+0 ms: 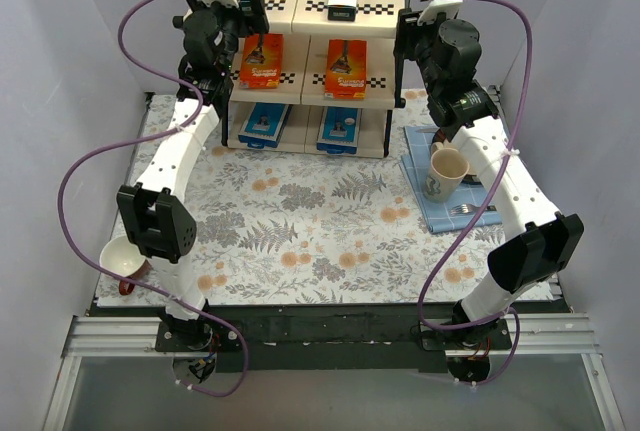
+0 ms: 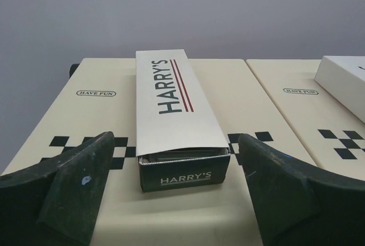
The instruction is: Place and organize the shaving razors onto the shelf
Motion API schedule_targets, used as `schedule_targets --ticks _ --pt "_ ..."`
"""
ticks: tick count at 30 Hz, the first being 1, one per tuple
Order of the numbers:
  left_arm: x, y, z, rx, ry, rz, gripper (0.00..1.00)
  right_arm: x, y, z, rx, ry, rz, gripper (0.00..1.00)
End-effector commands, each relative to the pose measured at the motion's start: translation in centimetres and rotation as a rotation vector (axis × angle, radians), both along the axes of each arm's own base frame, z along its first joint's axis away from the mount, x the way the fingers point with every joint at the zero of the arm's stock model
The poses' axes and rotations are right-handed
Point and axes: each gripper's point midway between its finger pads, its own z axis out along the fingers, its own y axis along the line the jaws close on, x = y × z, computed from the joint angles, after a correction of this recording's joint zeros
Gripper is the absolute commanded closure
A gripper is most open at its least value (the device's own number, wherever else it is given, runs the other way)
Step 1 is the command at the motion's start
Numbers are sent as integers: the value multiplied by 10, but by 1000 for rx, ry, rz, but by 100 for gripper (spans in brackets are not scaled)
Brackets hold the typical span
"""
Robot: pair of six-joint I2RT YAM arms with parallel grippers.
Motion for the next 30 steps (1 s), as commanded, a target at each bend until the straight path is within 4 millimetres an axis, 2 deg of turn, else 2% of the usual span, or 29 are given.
schedule_targets --ticks 1,3,4,5,6,7,8,9,10,11,12,13,14,16,17,18,19,20,21,22,23,24,26,27,29,30 --pt "-37 16 53 -47 -96 29 2 -12 -10 26 23 -64 -13 36" --pt "-51 19 70 -55 -112 23 2 -15 -13 28 16 -67 -16 36" --pt "-69 22 89 -57 -144 13 2 -16 -11 28 10 -64 -10 36" --pt "-80 21 98 -38 -162 -2 2 -18 -12 28 3 -60 -8 35" --pt "-86 24 95 -18 -152 -5 2 -19 -11 22 -12 -39 4 34" --pt "-113 32 117 -12 -196 -8 2 -22 -7 16 -48 -17 33 33" --pt "-121 40 120 -4 -200 4 2 -27 -7 14 -65 -7 49 29" --pt "-124 62 114 -5 -188 69 2 -30 -5 6 -84 22 66 27" --pt "-139 77 122 -7 -209 106 2 -36 1 -11 -121 89 112 25" --pt "-141 89 120 11 -202 136 2 -40 4 -22 -144 135 140 14" --pt "-139 115 109 33 -156 208 2 -44 6 -30 -158 171 165 8" --pt "-139 130 105 32 -130 256 2 -52 8 -50 -179 253 198 2" --pt "-139 143 96 24 -90 303 2 -59 11 -58 -178 287 222 1" --pt "-136 177 62 6 42 399 2 -68 10 -81 -179 370 232 1" --pt "-138 182 49 2 90 409 2 -78 9 -92 -173 425 236 1" --pt "-141 185 27 7 165 410 2 -85 9 -102 -177 469 249 1" --pt "-144 182 15 4 198 388 2 -92 10 -108 -174 502 270 1" --pt "-141 177 -26 12 287 362 2 -105 12 -118 -177 560 291 1" --pt "-160 171 -22 2 262 334 2 -113 15 -121 -160 590 307 1" --pt "-164 160 -36 -28 284 273 2 -126 29 -122 -153 614 389 1" --pt "-168 151 -63 -28 333 230 2 -141 42 -121 -165 622 438 1" --pt "-180 144 -66 -28 331 192 2 -151 48 -123 -174 632 458 1" --pt "-188 121 -79 -31 360 68 2 -169 65 -123 -213 622 497 1" --pt "-190 116 -95 -31 396 40 2 -173 69 -123 -224 617 498 1" --pt "-197 103 -102 -49 415 -33 2 -174 75 -126 -244 624 491 1" --pt "-199 98 -109 -51 436 -61 2 -172 78 -121 -232 609 492 2"
